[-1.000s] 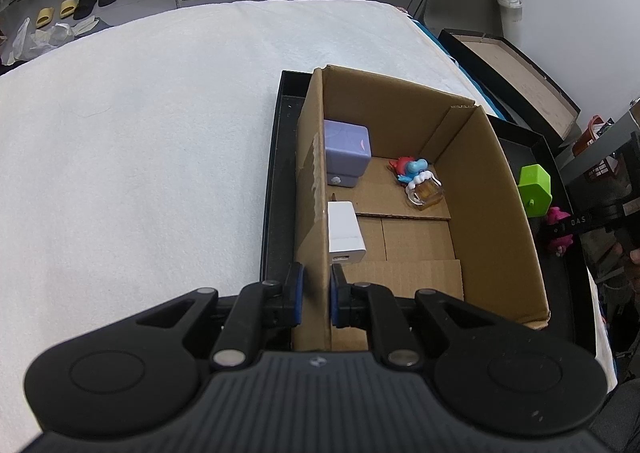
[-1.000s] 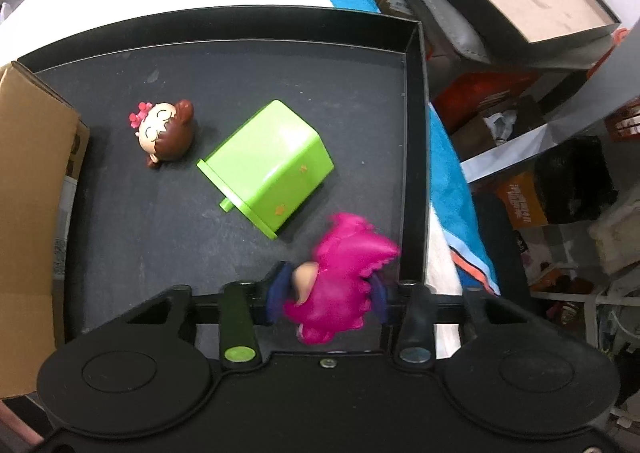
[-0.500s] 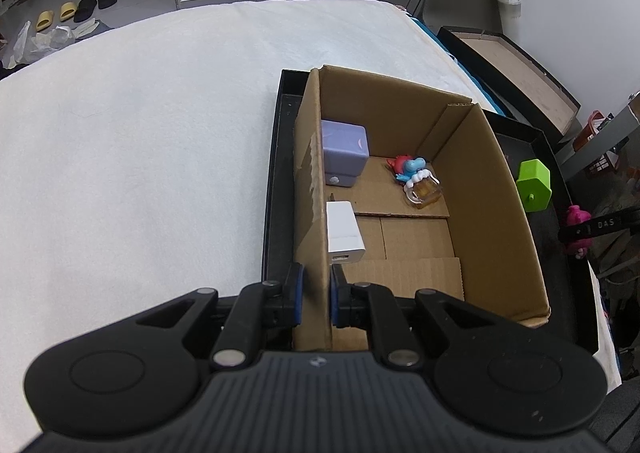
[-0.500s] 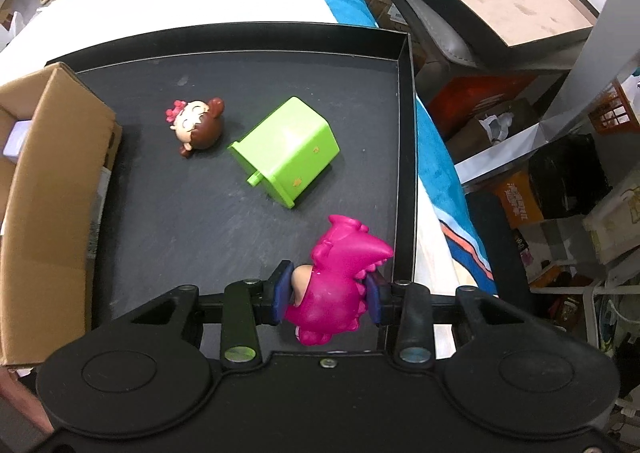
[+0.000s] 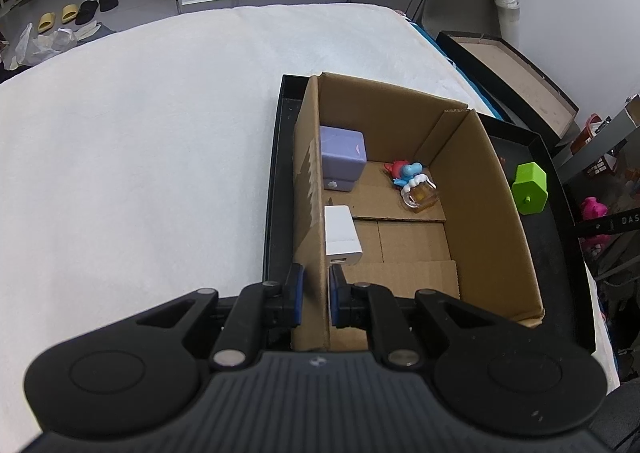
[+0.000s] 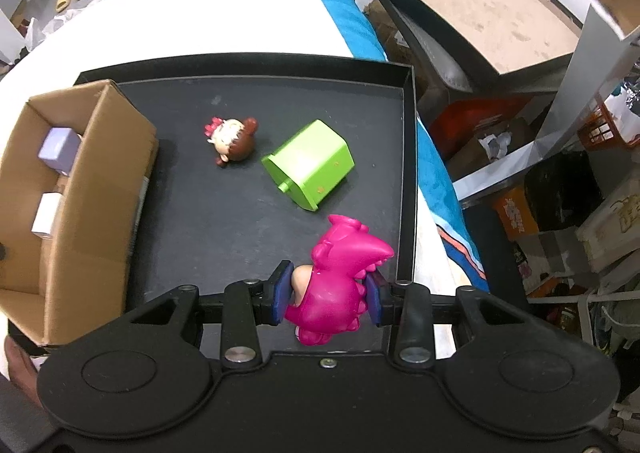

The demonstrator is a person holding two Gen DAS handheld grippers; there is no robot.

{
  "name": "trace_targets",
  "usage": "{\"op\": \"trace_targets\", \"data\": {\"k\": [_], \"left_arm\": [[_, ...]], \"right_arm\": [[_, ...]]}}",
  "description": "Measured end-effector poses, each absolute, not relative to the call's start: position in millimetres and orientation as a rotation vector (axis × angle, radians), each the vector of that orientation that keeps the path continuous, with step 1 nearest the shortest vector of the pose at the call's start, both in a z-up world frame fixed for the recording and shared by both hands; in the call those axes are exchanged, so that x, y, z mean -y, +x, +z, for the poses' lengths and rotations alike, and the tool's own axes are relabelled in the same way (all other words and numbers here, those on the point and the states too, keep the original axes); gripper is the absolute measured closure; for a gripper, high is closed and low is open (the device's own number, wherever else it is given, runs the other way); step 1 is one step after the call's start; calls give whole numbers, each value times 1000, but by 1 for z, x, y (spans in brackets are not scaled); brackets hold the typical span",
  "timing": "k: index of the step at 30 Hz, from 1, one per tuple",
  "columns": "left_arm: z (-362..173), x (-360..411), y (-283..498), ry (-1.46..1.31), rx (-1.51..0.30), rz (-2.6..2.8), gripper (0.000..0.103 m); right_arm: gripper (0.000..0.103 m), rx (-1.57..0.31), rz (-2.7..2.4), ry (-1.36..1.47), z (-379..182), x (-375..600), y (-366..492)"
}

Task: Organize rigid objects
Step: 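Carry the pink dinosaur into the box and open the right gripper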

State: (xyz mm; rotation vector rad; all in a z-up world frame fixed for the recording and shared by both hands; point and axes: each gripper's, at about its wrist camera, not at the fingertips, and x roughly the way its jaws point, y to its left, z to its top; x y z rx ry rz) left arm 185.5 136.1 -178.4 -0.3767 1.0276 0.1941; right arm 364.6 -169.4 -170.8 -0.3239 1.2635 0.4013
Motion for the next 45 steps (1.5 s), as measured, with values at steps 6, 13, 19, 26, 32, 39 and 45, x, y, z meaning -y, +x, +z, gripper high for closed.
{"op": "trace_targets", "data": {"k": [6,13,19,26,32,39,45], "left_arm": [[-173,-136,181,-373,-1010,197,91],[-170,-137,177,-378,-989,188,92],[-172,-137,176,-376,-997,178,93],[-173,-140,176,-393,-994,171,94],[-174,-144,175,-420,-990,167,93],[-175,-145,174,-424,-986,161,93],[-175,-146,173,-432,-983,158,93]], "right_arm": [[66,-1223,426,-358,-152,160,354],[66,-1176,452,-400,-133,147,343],[66,-1168,473,-399,-119,137,339],[66,-1148,499,-420,-107,119,330],[66,-1127,535,-435,-97,99,322],[66,-1110,592,-436,-93,73,312],[66,-1106,649,-446,-93,50,305]]}}
